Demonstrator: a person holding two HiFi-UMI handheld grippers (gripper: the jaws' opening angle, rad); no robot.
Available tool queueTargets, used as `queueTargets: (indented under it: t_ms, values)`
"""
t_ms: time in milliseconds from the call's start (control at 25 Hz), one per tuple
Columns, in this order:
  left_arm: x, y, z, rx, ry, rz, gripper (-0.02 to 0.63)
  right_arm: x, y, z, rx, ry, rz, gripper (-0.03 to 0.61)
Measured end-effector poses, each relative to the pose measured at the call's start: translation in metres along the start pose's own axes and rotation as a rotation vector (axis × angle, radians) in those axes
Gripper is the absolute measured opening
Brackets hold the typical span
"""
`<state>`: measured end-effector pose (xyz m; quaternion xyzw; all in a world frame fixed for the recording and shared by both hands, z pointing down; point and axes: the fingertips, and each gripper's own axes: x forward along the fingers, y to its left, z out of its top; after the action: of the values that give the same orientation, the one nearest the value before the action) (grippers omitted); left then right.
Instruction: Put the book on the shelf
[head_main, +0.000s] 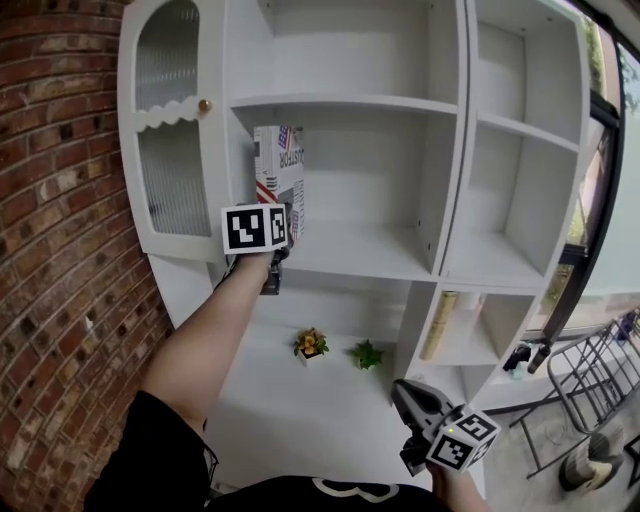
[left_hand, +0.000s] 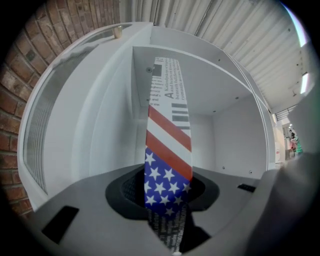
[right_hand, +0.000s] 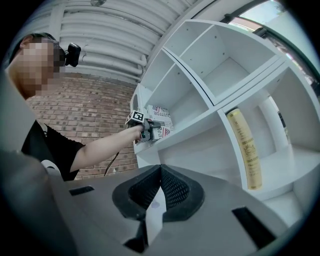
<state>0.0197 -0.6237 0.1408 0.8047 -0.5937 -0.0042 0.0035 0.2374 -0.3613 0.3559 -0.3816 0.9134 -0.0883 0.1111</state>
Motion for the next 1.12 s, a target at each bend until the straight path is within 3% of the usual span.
queueTargets:
  t_ms: [920,1120]
  values:
    - [0.039,0.006,-0.012,0.049,0.035,0.023,0.158,-0.018,-0.014,-0.004,0.03,-0.01,-0.096,0.011]
    - [0.037,0.002,-0.012,0.02,0.041,-0.029,0.284,-0.019,-0.009,-0.003,0.022,-0.011,-0.109,0.011]
